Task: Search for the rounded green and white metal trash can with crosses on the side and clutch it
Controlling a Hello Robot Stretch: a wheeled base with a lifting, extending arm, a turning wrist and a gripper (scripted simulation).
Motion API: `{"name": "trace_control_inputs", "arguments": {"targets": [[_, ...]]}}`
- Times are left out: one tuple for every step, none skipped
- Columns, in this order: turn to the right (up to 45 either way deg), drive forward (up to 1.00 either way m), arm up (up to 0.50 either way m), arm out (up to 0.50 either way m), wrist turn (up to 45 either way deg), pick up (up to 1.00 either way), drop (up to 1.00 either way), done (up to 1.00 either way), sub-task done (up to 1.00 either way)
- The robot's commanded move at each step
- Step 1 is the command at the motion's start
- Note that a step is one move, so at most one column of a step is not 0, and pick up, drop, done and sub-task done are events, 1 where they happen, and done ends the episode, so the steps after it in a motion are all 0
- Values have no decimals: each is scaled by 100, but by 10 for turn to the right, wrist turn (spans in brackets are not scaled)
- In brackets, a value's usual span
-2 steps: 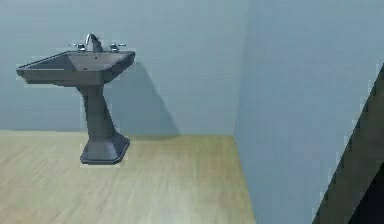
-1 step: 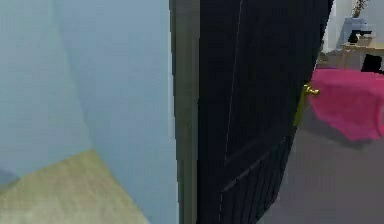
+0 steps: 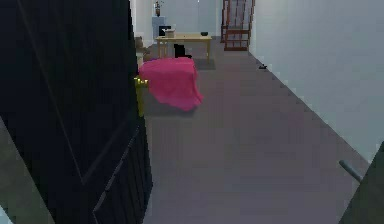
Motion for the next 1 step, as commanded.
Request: {"name": "trace_control_inputs", "arguments": {"targets": [[0, 70, 0, 0, 0, 0, 0, 0, 0]]}}
